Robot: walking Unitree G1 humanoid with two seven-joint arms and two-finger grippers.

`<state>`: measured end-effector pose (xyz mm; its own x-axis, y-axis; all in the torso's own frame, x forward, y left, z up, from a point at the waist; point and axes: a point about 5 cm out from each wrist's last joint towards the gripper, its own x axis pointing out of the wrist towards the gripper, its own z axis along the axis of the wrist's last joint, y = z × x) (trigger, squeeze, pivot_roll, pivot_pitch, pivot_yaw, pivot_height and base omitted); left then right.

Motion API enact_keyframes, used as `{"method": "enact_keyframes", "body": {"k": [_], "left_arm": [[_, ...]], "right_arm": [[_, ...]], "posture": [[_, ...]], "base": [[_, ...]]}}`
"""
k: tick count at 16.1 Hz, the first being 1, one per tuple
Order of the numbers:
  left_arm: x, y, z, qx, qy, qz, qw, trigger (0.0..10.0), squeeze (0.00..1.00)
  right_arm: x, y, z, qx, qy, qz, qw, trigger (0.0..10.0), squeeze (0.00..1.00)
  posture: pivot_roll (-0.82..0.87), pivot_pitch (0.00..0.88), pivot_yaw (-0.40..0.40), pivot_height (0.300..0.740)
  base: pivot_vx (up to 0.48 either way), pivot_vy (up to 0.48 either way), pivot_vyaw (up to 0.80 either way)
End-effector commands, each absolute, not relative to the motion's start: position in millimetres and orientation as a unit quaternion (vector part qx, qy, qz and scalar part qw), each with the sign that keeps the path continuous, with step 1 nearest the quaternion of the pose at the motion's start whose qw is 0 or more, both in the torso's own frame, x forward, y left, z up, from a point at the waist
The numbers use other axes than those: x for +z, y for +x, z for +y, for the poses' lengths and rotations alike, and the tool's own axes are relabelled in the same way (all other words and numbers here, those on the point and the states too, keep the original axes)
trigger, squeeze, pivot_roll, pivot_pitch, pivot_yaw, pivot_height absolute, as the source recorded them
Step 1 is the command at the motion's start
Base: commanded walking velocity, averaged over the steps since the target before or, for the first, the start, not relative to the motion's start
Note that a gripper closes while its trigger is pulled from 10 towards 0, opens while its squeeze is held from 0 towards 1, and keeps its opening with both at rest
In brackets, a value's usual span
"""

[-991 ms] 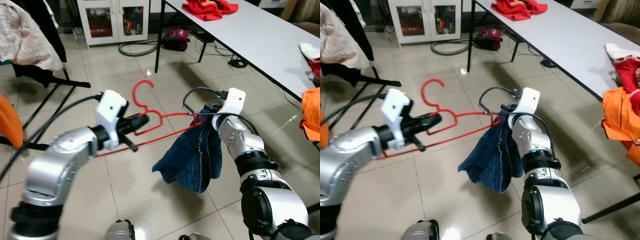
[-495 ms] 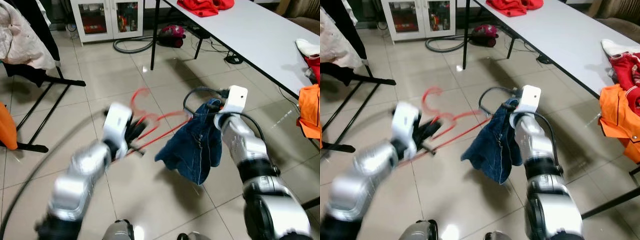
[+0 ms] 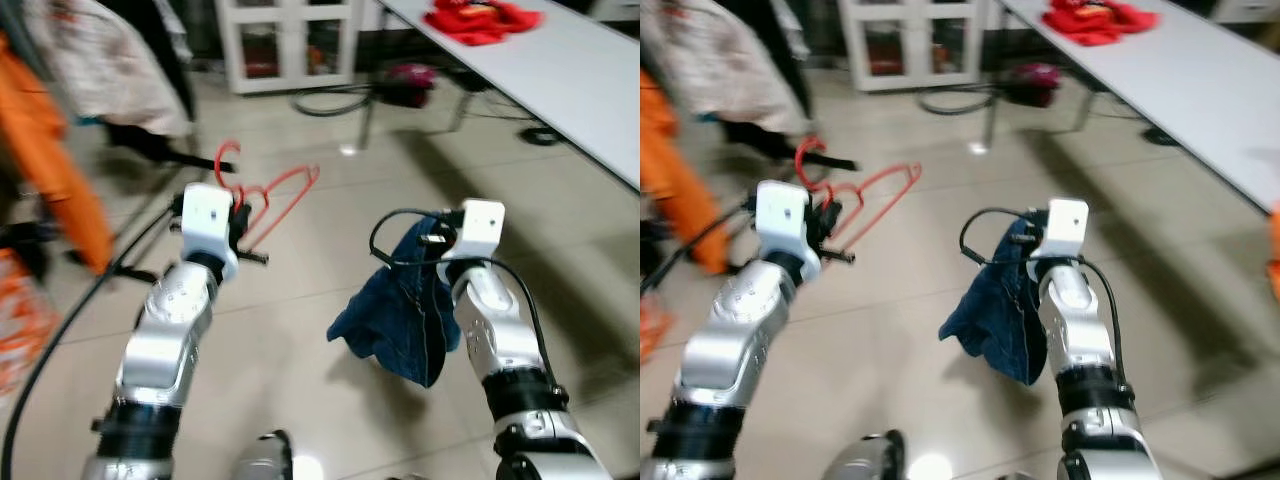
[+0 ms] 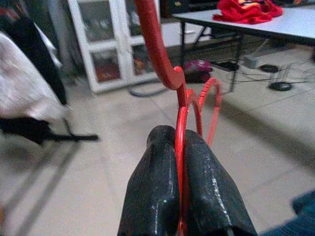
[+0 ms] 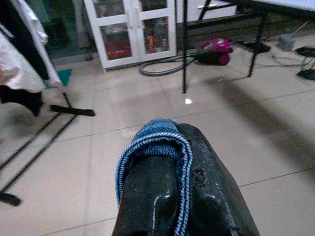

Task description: Hang hanger

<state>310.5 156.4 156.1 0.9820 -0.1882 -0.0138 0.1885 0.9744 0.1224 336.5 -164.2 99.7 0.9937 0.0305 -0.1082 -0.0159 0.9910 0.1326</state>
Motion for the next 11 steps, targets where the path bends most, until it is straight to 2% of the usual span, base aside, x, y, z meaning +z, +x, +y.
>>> {"method": "enact_keyframes", "body": {"k": [1,5,6,7,8,9,11], "left_arm": [[158,315,157,-0.097,0.078,0.002,0.992,10.0,0.00],[146,317,157,-0.077,0.096,0.022,0.992,10.0,0.00],[134,311,149,-0.110,0.101,0.046,0.988,10.0,0.00],[112,299,141,-0.224,0.170,0.087,0.956,10.0,0.00],[99,295,158,-0.236,0.188,0.121,0.946,10.0,0.00],[99,295,163,-0.238,0.185,0.124,0.945,10.0,0.00],[106,292,155,-0.263,0.160,0.113,0.945,10.0,0.00]], "right_arm": [[115,338,-162,0.012,0.076,0.011,0.997,10.0,0.00],[118,337,-153,0.020,0.072,-0.003,0.997,10.0,0.02],[119,341,-154,0.006,0.058,0.007,0.998,10.0,0.00],[122,347,-152,0.002,0.057,0.015,0.998,10.0,0.00],[129,352,-148,0.013,0.055,0.011,0.998,10.0,0.00],[132,354,-146,0.021,0.051,0.011,0.998,10.0,0.00],[136,358,-145,0.028,0.047,0.012,0.998,10.0,0.00]], "posture": [[0.08,0.004,0.077,0.740],[0.06,0.002,0.095,0.740],[0.03,0.005,0.080,0.740],[0.03,0.010,0.066,0.740],[0.02,0.016,0.054,0.740],[0.02,0.016,0.051,0.740],[0.03,0.023,0.027,0.740]], "base": [[0.000,0.000,0.64],[0.000,0.000,0.65],[0.000,0.000,0.00],[0.000,0.000,0.00],[0.000,0.000,0.00],[0.000,0.000,0.00],[0.000,0.000,0.00]]}}
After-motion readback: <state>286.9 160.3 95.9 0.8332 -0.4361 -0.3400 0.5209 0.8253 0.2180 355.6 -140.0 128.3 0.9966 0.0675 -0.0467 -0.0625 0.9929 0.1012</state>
